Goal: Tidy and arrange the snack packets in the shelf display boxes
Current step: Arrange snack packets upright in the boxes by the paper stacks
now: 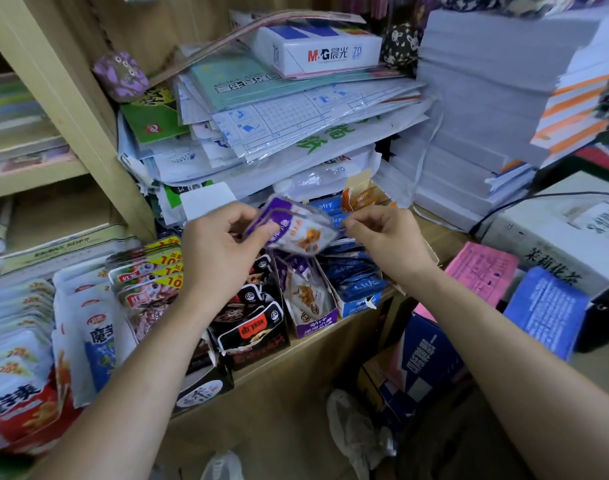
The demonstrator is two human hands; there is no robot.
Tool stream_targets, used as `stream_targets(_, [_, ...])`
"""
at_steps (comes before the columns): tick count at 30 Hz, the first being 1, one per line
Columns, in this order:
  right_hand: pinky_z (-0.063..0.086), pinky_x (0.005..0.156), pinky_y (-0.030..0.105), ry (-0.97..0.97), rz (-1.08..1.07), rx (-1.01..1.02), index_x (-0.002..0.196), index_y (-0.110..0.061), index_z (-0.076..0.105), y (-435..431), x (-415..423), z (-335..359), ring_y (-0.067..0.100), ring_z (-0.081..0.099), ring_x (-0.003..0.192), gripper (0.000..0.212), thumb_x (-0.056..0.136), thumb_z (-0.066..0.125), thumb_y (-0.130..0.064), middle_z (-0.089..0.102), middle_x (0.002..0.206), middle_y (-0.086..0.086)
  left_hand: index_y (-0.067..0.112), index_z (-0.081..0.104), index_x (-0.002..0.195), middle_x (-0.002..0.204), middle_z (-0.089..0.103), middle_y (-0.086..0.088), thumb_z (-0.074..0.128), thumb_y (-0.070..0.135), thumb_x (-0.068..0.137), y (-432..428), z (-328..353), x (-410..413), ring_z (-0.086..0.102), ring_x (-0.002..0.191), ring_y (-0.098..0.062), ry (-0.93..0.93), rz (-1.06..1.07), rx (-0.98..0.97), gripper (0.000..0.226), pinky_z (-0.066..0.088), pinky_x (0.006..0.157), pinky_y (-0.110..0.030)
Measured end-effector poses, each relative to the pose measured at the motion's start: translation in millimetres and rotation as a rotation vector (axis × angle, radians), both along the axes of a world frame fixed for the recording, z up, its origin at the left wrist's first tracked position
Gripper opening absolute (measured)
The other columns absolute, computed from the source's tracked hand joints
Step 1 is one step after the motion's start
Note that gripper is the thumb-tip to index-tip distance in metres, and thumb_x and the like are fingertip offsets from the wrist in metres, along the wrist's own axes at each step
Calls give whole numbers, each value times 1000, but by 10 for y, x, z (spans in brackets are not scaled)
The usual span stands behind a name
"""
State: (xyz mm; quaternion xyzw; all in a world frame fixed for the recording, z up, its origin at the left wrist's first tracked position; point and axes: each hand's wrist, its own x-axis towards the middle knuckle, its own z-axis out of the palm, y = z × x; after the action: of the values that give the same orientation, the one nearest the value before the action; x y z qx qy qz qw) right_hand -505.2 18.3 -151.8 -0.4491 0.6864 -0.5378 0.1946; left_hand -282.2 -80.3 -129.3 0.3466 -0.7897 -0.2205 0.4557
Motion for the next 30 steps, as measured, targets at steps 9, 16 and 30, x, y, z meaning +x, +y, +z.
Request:
stream_targets(9, [46,86,33,681,207,194,114,-20,73,-155,318,-143,17,49,101,46,81,76,-51,62,104,-3,23,70,84,79,70,19,81,26,85,-38,-81,187,68,69,-10,163,142,2,11,57,66,-37])
stream_targets(16, [34,98,48,987,98,515,108,-20,66,-372,590,-269,31,36,117,55,83,59,-68,44,120,7,28,69,83,77,70,19,81,26,85,-59,-110,332,65,65,-7,211,159,9,13,55,64,-34])
stream_targets(30, [34,83,37,659,228,370,96,-25,63,-361,612,-171,22,42,103,33,76,83,-41,58,96,-4,26,72,88,81,69,22,81,24,86,-63,-127,501,68,68,-9,173,153,-34,9,57,62,-38])
